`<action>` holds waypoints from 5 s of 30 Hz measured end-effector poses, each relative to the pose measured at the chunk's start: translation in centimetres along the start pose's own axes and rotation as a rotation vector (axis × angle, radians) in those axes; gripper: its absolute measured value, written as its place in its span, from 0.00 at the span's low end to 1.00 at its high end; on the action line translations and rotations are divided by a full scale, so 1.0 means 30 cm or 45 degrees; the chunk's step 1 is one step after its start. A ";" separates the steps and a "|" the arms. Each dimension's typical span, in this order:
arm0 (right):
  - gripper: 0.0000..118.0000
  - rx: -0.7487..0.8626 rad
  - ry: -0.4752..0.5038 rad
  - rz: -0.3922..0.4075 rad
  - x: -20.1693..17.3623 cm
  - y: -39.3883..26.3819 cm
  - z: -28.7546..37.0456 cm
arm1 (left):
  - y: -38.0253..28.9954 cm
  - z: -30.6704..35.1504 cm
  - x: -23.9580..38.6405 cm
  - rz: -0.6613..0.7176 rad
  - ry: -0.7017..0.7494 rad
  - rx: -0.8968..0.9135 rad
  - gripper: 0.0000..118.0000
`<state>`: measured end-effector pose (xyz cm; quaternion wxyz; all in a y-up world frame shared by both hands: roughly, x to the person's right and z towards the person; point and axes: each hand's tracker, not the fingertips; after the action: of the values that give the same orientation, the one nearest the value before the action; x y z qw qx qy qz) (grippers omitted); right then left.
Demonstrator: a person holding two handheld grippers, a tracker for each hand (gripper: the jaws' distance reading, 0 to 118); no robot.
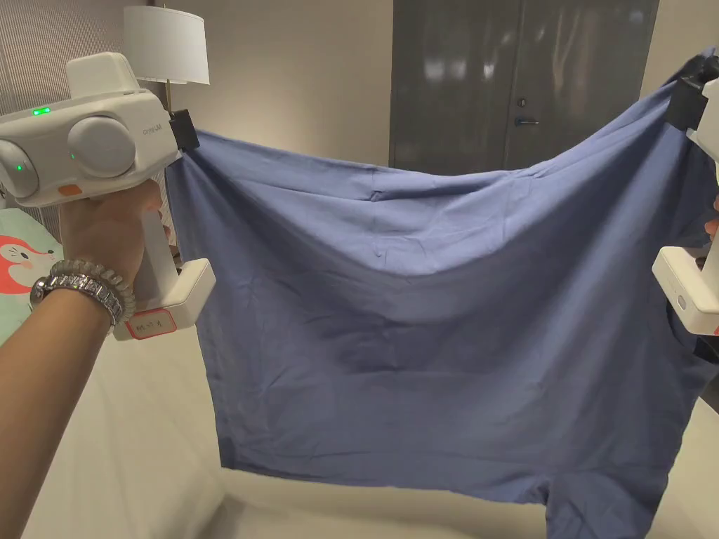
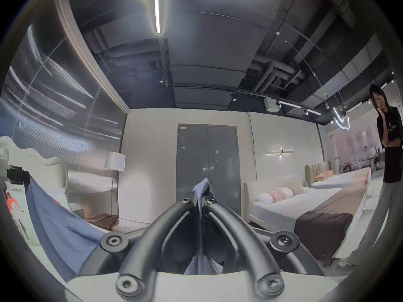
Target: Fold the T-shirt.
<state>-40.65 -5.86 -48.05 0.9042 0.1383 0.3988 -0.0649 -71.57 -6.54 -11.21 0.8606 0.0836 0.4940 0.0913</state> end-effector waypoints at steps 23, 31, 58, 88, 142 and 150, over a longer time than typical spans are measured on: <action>0.01 -0.341 0.081 0.136 -0.003 -0.364 0.285 | -0.346 0.182 -0.140 -0.094 -0.017 -0.264 0.04; 0.01 -0.548 0.147 0.074 0.063 -0.427 0.700 | -0.458 0.561 -0.262 -0.120 -0.038 -0.420 0.04; 0.01 -1.454 0.185 0.211 0.202 -0.715 1.761 | -1.000 1.413 -0.671 -0.094 0.138 -1.218 0.04; 0.68 -0.738 -0.090 -0.069 0.131 -0.517 1.751 | -0.757 1.510 -0.472 -0.097 -0.015 -0.412 0.87; 0.77 -1.189 -0.103 -0.036 0.123 -0.676 1.758 | -1.046 1.525 -0.671 -0.210 0.027 -1.191 0.04; 0.67 -1.452 -0.089 -0.076 0.229 -0.809 1.859 | -1.025 1.534 -0.655 -0.195 0.012 -1.177 0.04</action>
<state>-2.33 -45.89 -22.05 0.8463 -0.3851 0.3443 0.1304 -39.17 -43.53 20.92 0.8096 -0.3458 0.4102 0.2383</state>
